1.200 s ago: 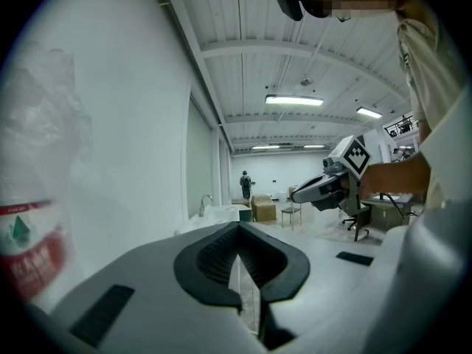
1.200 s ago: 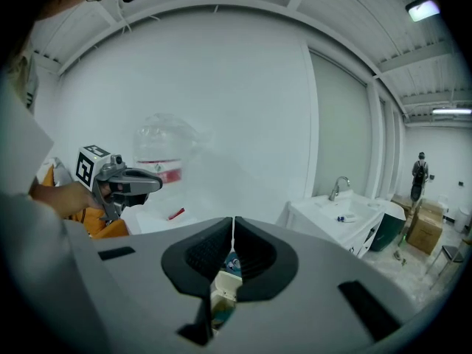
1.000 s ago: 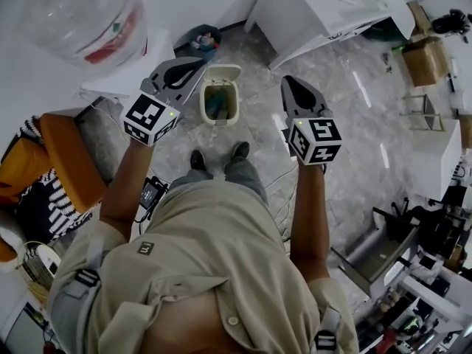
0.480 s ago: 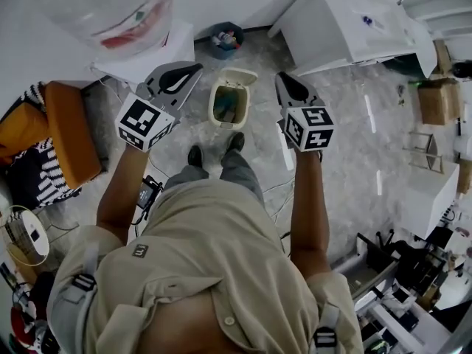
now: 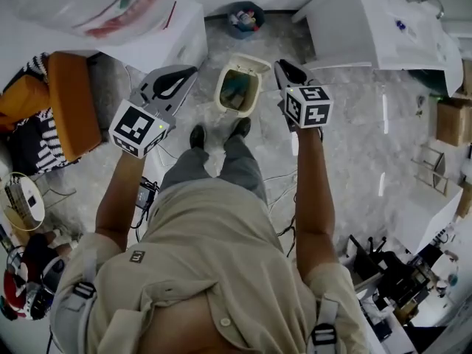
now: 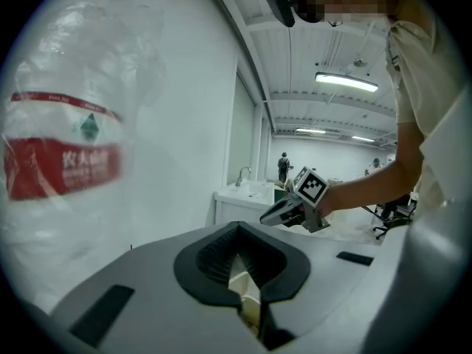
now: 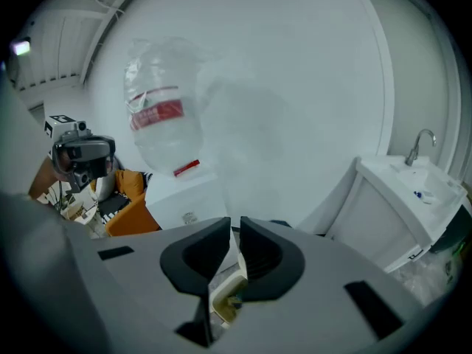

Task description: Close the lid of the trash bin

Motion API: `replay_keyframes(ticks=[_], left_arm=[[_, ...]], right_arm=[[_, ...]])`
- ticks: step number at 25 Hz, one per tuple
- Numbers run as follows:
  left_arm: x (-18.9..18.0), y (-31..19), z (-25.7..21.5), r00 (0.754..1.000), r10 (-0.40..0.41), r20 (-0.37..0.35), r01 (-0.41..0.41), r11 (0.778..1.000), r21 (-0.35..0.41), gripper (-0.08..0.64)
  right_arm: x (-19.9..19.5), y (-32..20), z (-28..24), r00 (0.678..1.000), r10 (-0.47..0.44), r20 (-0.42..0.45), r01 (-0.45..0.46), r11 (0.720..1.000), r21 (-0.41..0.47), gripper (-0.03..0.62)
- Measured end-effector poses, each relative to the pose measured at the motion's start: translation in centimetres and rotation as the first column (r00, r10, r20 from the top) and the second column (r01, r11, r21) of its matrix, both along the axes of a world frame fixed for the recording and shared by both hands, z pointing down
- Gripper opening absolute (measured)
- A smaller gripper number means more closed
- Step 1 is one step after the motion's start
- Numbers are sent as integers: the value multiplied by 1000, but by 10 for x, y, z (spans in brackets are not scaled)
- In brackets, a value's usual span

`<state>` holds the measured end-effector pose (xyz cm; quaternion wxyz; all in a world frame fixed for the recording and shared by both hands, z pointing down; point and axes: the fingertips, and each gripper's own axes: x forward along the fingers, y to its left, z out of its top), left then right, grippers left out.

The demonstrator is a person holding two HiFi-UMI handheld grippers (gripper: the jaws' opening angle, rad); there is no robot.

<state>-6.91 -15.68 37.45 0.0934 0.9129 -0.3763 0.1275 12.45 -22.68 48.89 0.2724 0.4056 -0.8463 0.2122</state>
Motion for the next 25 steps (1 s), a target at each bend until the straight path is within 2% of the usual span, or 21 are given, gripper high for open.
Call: replay_keyframes(ticks=[4,7,14,20,25], left_arm=[[8,-8,24,1000,-30,-4,30,998,-51,14],[14,-11,44,999,-46,-7,45,995,-85,14],[23,-18,87,998,-61,-4,59,987,-148,14],[24,-20,123,997,-81,-1,80,976,-200,14],[24,-20,152,994,-107,-13,100,963,-249,14]], right_arm=[[3,-22,51,999,-32,-5,31,997,-69,35],[3,-33,90,998,-64,-28,61,992,-115,100],[-1,-46,176,988,-140,-67,123,968,-220,133],[-5,-53,237,974,-209,-83,179,945,-274,156],[-6,-62,278,970,-229,-87,193,933,-303,164]])
